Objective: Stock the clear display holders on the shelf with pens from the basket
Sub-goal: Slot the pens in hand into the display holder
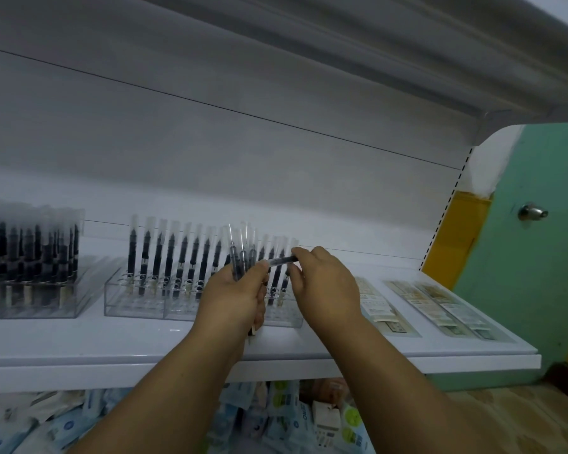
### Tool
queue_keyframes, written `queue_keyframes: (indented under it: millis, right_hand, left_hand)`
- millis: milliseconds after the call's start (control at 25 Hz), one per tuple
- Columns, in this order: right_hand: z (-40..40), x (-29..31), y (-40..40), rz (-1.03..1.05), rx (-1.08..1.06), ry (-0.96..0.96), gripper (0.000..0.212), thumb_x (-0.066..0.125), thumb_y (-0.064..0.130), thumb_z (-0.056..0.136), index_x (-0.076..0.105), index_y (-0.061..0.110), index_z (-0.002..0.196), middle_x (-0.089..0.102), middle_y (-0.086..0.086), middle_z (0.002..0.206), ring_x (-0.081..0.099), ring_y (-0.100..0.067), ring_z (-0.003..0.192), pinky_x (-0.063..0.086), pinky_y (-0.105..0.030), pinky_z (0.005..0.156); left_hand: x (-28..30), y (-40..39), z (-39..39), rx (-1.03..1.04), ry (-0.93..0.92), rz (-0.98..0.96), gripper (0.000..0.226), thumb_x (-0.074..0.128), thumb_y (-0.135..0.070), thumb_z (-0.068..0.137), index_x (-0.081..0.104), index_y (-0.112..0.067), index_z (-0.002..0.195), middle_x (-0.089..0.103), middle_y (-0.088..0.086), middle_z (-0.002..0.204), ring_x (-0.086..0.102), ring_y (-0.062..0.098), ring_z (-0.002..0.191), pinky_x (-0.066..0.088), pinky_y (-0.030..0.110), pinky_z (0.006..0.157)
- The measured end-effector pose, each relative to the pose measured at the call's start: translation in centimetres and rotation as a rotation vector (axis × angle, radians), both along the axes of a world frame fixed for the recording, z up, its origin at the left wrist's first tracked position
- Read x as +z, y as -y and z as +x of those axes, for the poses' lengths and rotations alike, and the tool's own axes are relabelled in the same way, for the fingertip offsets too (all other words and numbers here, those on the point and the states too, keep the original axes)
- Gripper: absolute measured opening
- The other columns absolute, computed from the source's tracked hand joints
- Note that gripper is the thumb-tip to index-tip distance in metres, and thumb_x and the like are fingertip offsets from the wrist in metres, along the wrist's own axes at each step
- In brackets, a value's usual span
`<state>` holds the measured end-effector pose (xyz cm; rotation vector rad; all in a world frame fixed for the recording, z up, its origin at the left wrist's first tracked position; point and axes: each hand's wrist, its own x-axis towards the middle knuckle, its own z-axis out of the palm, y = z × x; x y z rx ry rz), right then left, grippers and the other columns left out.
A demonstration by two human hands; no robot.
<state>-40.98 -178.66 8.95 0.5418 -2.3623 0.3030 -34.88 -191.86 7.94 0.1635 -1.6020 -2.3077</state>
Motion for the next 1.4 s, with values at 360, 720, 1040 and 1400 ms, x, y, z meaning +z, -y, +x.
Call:
queue_keyframes:
  millis: [360, 720, 1040, 1400]
  right_hand:
    - [-2.7, 0.0, -0.2, -0.76, 0.058, 0.343, 0.006, 0.062, 0.021, 0.094, 0.059, 0.017, 0.097, 0.062, 0.004, 0.075, 0.061, -0.014, 0.072, 0.042, -0.02, 0.06]
    - [-3.1, -1.0, 0.0, -0.862, 0.155, 0.254, 0.005, 0.066, 0.018, 0.092, 0.061, 0.019, 0.09, 0.064, 0.005, 0.078, 0.059, -0.006, 0.07, 0.041, -0.013, 0.061]
    - [-3.6, -0.9, 0.5, -0.843, 0.161, 0.208, 0.005, 0.064, 0.017, 0.093, 0.06, 0.016, 0.091, 0.06, 0.009, 0.075, 0.053, 0.001, 0.063, 0.039, -0.006, 0.056]
    - [-5.3, -3.8, -0.2, -0.656, 0.067, 0.495, 0.028, 0.07, 0.026, 0.089, 0.063, 0.002, 0.075, 0.061, -0.005, 0.071, 0.057, -0.016, 0.067, 0.042, -0.024, 0.068]
  left_hand:
    - [-0.8, 0.3, 0.1, -0.051, 0.077, 0.092, 0.043, 0.056, -0.049, 0.093, 0.059, -0.007, 0.086, 0.047, 0.003, 0.055, 0.034, 0.015, 0.04, 0.031, 0.027, 0.04]
    - [-1.2, 0.4, 0.4, -0.081, 0.129, 0.166, 0.04, 0.053, -0.045, 0.097, 0.058, -0.006, 0.087, 0.046, 0.004, 0.055, 0.033, 0.017, 0.038, 0.029, 0.023, 0.039]
    - [-1.7, 0.5, 0.3, -0.091, 0.155, 0.181, 0.039, 0.053, -0.045, 0.097, 0.059, -0.009, 0.082, 0.046, 0.004, 0.056, 0.032, 0.016, 0.039, 0.028, 0.022, 0.039]
    - [-2.3, 1.0, 0.4, -0.066, 0.175, 0.177, 0.039, 0.055, -0.046, 0.096, 0.062, -0.008, 0.087, 0.048, 0.003, 0.056, 0.034, 0.017, 0.04, 0.03, 0.025, 0.041]
